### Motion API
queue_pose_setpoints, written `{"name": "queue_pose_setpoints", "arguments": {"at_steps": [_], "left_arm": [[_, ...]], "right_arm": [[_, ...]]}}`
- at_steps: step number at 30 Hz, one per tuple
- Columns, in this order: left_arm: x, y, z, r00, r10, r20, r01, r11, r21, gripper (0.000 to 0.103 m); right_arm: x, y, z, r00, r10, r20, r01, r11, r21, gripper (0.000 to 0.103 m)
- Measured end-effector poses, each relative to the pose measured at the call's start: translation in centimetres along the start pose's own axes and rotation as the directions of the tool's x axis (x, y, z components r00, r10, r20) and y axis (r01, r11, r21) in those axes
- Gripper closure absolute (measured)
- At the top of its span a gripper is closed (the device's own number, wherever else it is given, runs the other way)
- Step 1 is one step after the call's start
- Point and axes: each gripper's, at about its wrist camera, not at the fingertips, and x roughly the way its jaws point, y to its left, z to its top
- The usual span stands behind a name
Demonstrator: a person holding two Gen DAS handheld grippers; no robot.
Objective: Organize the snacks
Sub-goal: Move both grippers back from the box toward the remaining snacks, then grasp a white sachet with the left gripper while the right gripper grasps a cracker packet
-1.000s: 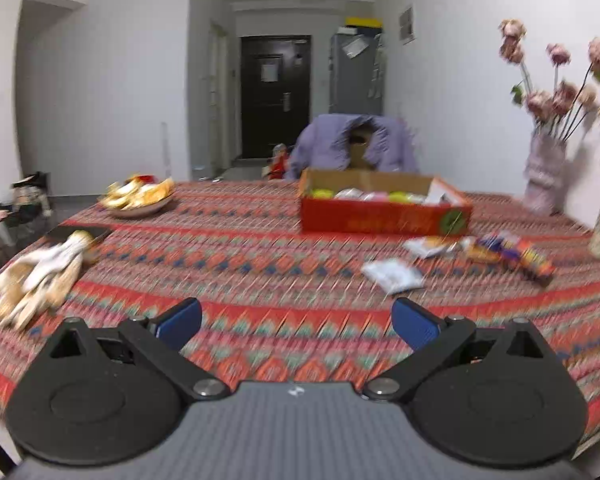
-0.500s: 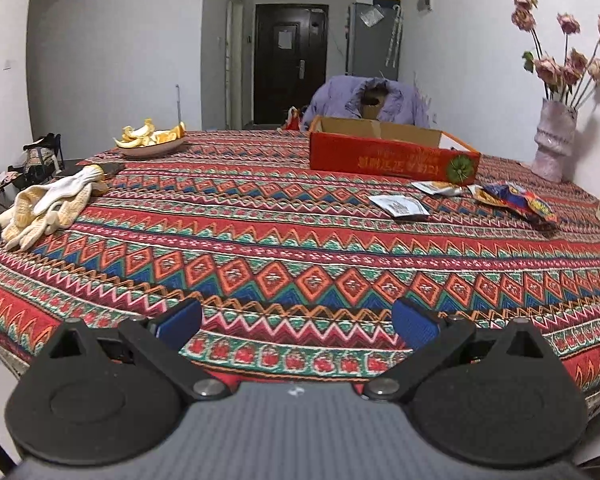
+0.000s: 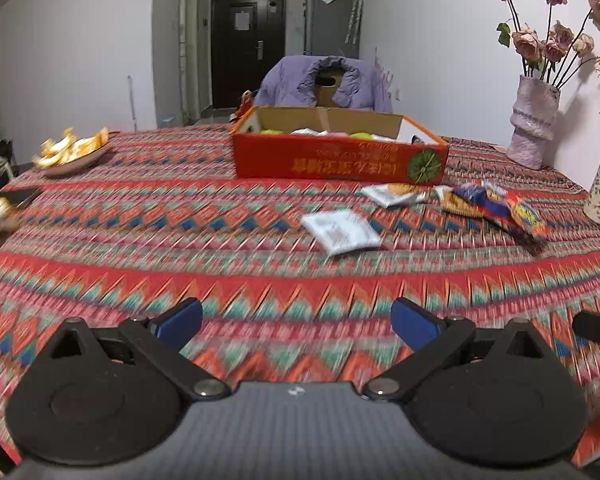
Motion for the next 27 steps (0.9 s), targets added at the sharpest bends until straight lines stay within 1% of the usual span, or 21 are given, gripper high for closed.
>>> {"name": "queue_pose_setpoints", "arguments": {"at_steps": [2,7,9,10,12,13,14,16,19,21,22,23,24,25,27], "left_arm": [[2.4,-0.8,1.5,1.000,-0.009,-0.013,0.009,1.000,0.006,0.001],[8.3,-2.3,4.6,0.996,-0.062,-0.062,0.061,0.998,-0.008,0.010],[10.8,-2.9,5.3,0.995,-0.058,-0.086,0.058,0.998,-0.006,0.020],[12.1,-3.1,5.6,0.993,-0.050,-0.106,0.050,0.999,-0.011,0.023],[14.3,-2.9,5.7,0.988,-0.044,-0.146,0.038,0.998,-0.044,0.032],[15.1,-2.7,5.8,0.986,-0.046,-0.163,0.036,0.997,-0.063,0.033],[15.5,-2.6,5.9,0.987,-0.050,-0.151,0.039,0.997,-0.072,0.032],[16.2,-2.7,6.0,0.990,-0.032,-0.134,0.026,0.999,-0.045,0.033],[16.5,-2.2,5.9,0.993,-0.045,-0.112,0.043,0.999,-0.023,0.036],[16.5,-1.5,6.1,0.993,-0.053,-0.106,0.050,0.998,-0.031,0.048],[16.5,-1.1,6.1,0.993,-0.059,-0.103,0.055,0.998,-0.039,0.053],[16.6,-0.8,6.3,0.992,-0.068,-0.104,0.063,0.997,-0.045,0.059],[16.7,-0.3,6.5,0.991,-0.082,-0.106,0.076,0.996,-0.054,0.063],[16.8,0.1,6.6,0.989,-0.097,-0.108,0.091,0.994,-0.062,0.065],[16.8,0.6,6.8,0.988,-0.111,-0.108,0.105,0.993,-0.062,0.071]], "right_arm": [[1.4,-0.5,1.1,1.000,0.004,-0.006,-0.004,1.000,0.010,0.003],[6.4,-1.7,4.5,0.999,0.022,-0.031,-0.021,0.999,0.027,0.005],[8.4,-2.1,5.9,0.998,0.042,-0.040,-0.041,0.999,0.028,0.007],[9.8,-2.2,6.8,0.997,0.055,-0.050,-0.054,0.998,0.027,0.008],[12.2,-2.4,8.2,0.995,0.074,-0.066,-0.073,0.997,0.021,0.008],[13.8,-2.3,9.0,0.993,0.085,-0.077,-0.084,0.996,0.017,0.008],[14.8,-2.2,9.5,0.992,0.095,-0.083,-0.094,0.995,0.015,0.009],[17.5,-2.0,10.6,0.988,0.117,-0.100,-0.117,0.993,0.008,0.009],[21.1,-1.0,11.6,0.986,0.110,-0.123,-0.115,0.993,-0.033,0.009],[23.3,-0.2,11.9,0.983,0.106,-0.147,-0.116,0.991,-0.062,0.009],[24.4,0.3,11.9,0.982,0.101,-0.160,-0.114,0.990,-0.076,0.009],[25.4,0.6,12.0,0.981,0.094,-0.171,-0.110,0.990,-0.088,0.012],[26.2,0.8,12.1,0.980,0.085,-0.181,-0.104,0.990,-0.097,0.017],[27.1,1.1,12.1,0.978,0.072,-0.197,-0.094,0.990,-0.105,0.018],[28.3,1.5,11.7,0.975,0.059,-0.214,-0.084,0.990,-0.112,0.018]]}}
